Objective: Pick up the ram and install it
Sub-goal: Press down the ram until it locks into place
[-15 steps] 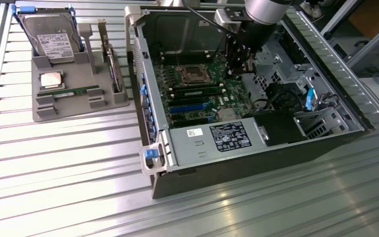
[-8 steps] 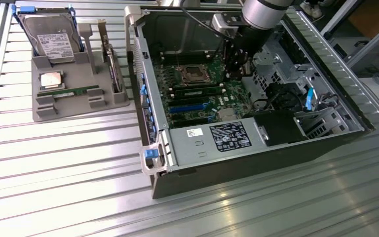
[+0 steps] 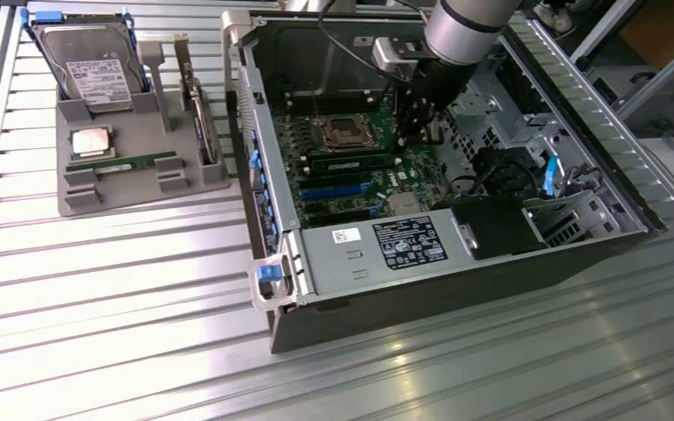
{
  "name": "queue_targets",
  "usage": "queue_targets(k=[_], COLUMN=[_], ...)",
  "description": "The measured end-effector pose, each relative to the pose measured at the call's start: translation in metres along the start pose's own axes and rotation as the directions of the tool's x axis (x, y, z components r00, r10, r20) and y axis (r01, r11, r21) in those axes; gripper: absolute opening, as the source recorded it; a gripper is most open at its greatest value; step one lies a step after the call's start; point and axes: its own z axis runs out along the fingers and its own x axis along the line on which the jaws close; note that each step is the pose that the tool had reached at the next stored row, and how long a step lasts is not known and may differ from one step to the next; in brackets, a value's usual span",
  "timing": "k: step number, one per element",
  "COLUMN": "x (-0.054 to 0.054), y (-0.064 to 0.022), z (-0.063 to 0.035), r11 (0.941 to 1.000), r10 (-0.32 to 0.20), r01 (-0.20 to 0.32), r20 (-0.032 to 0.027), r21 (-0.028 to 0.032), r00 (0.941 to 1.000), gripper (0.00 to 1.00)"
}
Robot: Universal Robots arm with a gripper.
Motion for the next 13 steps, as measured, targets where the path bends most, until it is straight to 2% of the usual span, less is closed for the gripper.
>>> queue_targets(k=[5, 6, 8, 13], x=[0.000, 0.000, 0.000, 0.000], y=[-0.0003, -0.0003, 0.0004, 0.0019], z=[0.0093, 0.0079, -0.0069, -0.0070], r11=[1.0000, 1.0000, 1.0000, 0.9999], r10=[0.000, 0.000, 0.000, 0.000], r01=[0.000, 0.000, 0.000, 0.000], r20=[-0.0005, 0.0011, 0.0003, 0.0003], r21=[0.0001, 0.0024, 0.0093, 0.0103], r00=[1.0000, 1.0000, 1.0000, 1.0000], gripper=[0.11, 0.11, 0.11, 0.11])
